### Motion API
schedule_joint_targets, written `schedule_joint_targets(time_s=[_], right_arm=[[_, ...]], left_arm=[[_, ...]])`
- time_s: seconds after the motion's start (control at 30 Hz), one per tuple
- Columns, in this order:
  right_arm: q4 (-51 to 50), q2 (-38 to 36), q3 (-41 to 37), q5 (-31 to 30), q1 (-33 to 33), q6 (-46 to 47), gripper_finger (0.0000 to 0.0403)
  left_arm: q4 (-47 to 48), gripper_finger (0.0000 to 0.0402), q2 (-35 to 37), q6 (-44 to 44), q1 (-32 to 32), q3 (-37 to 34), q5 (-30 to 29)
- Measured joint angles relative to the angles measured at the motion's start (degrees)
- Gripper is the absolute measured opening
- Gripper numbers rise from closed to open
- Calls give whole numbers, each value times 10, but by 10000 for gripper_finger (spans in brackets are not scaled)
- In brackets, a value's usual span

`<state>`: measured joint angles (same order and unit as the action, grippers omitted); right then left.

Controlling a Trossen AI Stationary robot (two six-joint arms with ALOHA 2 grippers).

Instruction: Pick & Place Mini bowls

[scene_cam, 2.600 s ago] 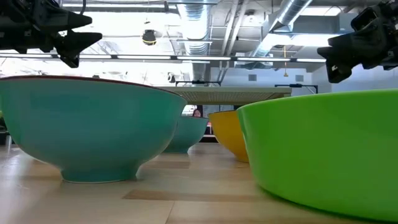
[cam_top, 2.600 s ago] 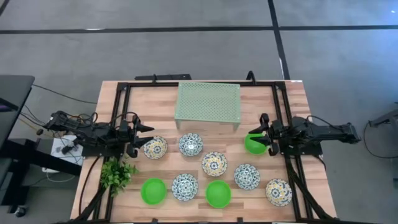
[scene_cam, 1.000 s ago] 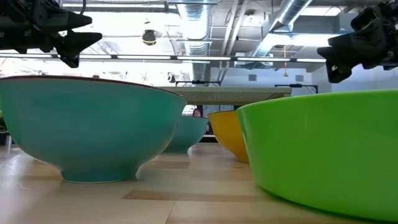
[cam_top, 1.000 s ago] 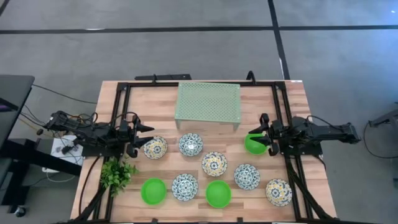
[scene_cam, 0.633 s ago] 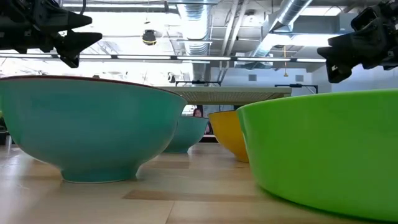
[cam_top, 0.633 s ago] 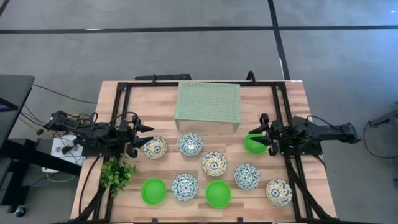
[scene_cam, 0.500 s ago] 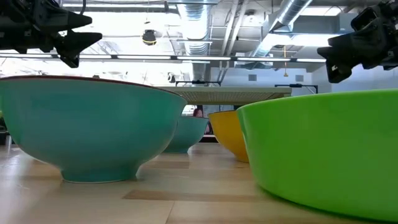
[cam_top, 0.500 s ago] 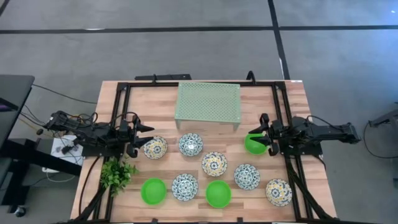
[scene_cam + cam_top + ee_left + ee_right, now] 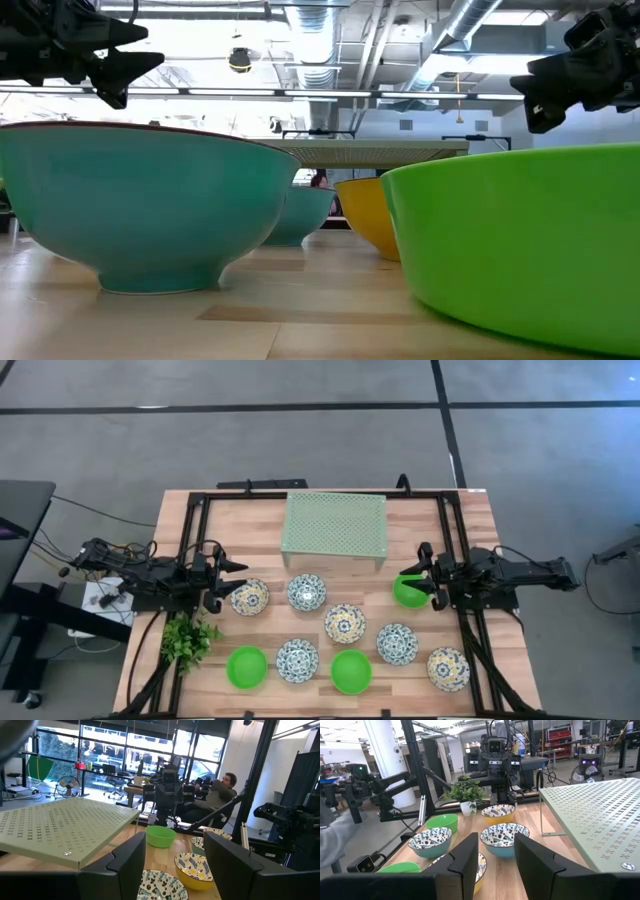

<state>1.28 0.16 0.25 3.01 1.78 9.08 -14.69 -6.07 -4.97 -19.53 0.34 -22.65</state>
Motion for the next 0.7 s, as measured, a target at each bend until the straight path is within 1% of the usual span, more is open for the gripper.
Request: schedule_joint_targets(time_s=[0.43, 0.57, 0.7], right_arm=[[10, 0, 0, 0, 0, 0, 122], [16, 0, 0, 0, 0, 0, 122], [21, 0, 0, 0, 1, 0, 122]], left_arm=[[0, 202, 0, 2, 0, 0, 0], [0, 202, 0, 78, 0, 0, 0], [0, 202, 0, 90, 0, 0, 0]])
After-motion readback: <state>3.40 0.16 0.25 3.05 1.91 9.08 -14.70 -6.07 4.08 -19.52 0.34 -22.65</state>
